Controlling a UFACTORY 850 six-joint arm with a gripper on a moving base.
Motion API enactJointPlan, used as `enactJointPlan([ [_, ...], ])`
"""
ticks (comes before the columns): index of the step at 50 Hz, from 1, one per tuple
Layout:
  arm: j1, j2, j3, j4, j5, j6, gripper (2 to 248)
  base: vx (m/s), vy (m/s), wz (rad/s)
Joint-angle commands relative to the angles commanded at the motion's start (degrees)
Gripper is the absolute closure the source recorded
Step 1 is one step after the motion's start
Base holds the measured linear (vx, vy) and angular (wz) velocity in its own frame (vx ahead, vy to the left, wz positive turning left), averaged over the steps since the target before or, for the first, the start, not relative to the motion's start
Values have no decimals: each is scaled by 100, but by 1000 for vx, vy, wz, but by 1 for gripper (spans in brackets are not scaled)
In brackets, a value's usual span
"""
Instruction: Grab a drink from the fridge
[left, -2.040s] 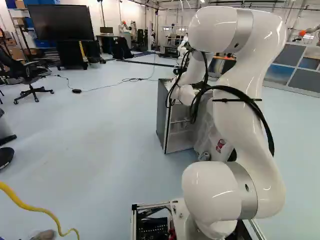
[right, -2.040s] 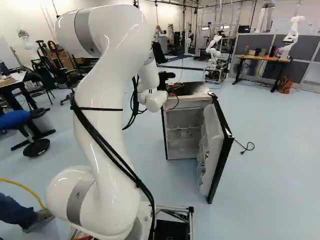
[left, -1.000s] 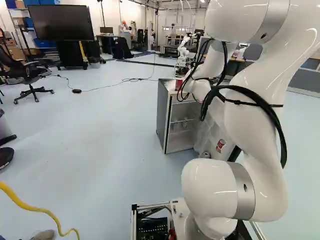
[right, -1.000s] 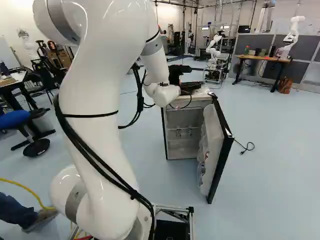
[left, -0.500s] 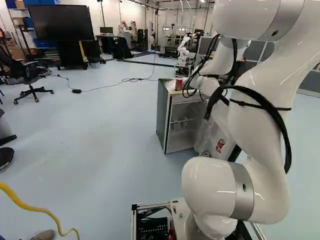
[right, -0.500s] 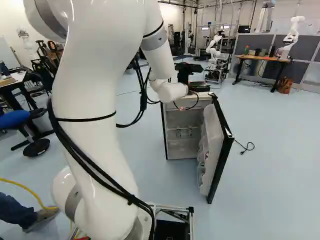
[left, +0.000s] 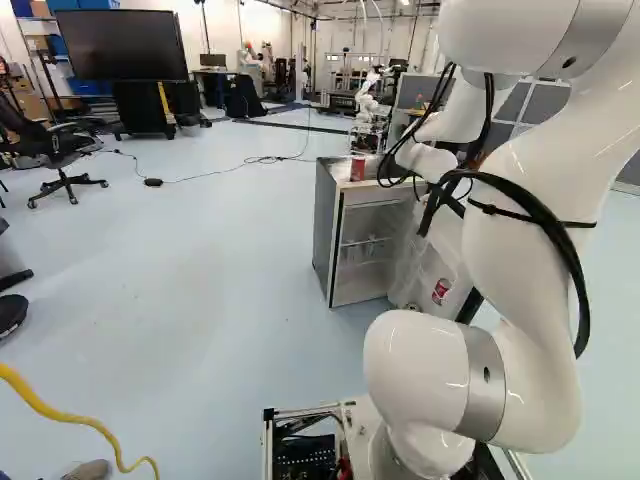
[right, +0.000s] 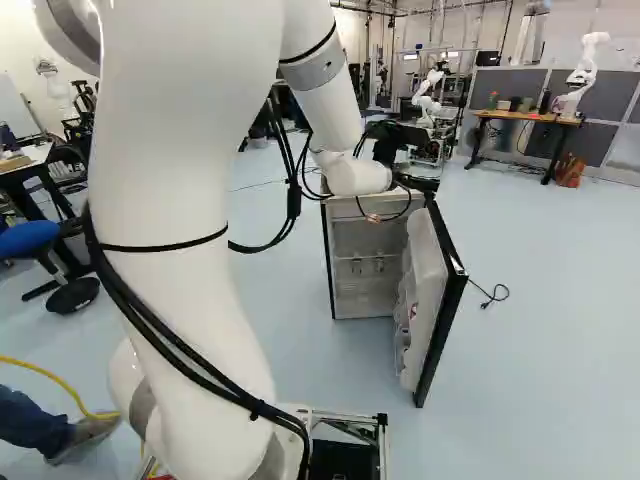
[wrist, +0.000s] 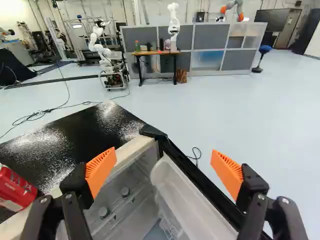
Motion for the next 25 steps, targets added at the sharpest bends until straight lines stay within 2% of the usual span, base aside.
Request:
enactJointPlan([
  [25, -450, 195, -114, 360, -879, 0, 3, 0, 0, 0],
])
